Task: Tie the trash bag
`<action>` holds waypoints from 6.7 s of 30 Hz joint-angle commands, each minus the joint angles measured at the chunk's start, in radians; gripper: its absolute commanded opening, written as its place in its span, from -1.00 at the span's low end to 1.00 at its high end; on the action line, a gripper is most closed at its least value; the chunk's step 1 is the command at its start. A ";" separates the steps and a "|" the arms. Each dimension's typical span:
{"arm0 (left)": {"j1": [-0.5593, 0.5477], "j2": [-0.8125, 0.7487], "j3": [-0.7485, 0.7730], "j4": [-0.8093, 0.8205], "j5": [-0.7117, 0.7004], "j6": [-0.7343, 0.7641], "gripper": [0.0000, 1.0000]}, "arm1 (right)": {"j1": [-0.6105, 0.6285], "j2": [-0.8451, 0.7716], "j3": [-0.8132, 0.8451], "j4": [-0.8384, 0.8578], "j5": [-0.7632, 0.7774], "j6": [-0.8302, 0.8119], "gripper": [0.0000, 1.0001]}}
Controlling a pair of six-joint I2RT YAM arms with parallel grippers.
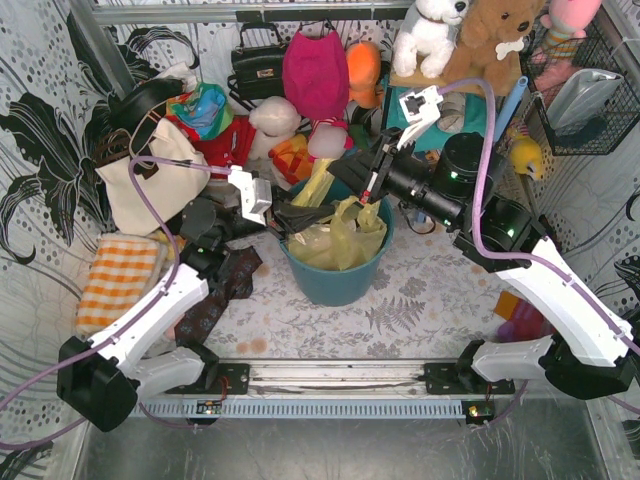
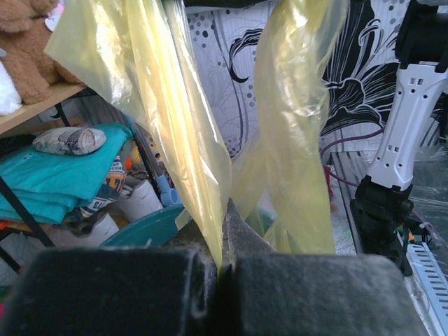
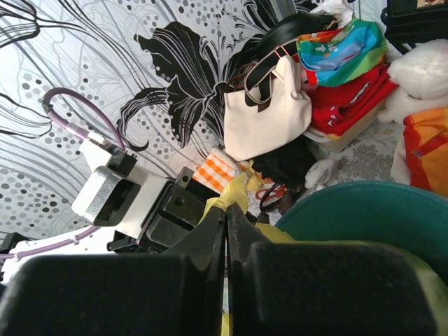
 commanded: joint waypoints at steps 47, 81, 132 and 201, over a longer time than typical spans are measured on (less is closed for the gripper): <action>0.008 -0.040 0.155 -0.427 -0.141 0.072 -1.00 | 0.001 -0.022 0.195 -0.391 -0.001 -0.115 -0.97; 0.008 0.024 0.388 -1.146 0.194 0.612 -1.00 | 0.001 0.292 0.497 -0.372 -0.345 -0.218 -0.25; 0.008 0.022 0.530 -1.334 0.197 0.737 0.79 | 0.001 -0.010 0.066 -0.311 -0.097 -0.044 -1.00; 0.008 0.099 0.806 -1.520 0.287 0.457 0.96 | 0.001 -0.017 0.067 -0.307 -0.087 -0.055 -1.00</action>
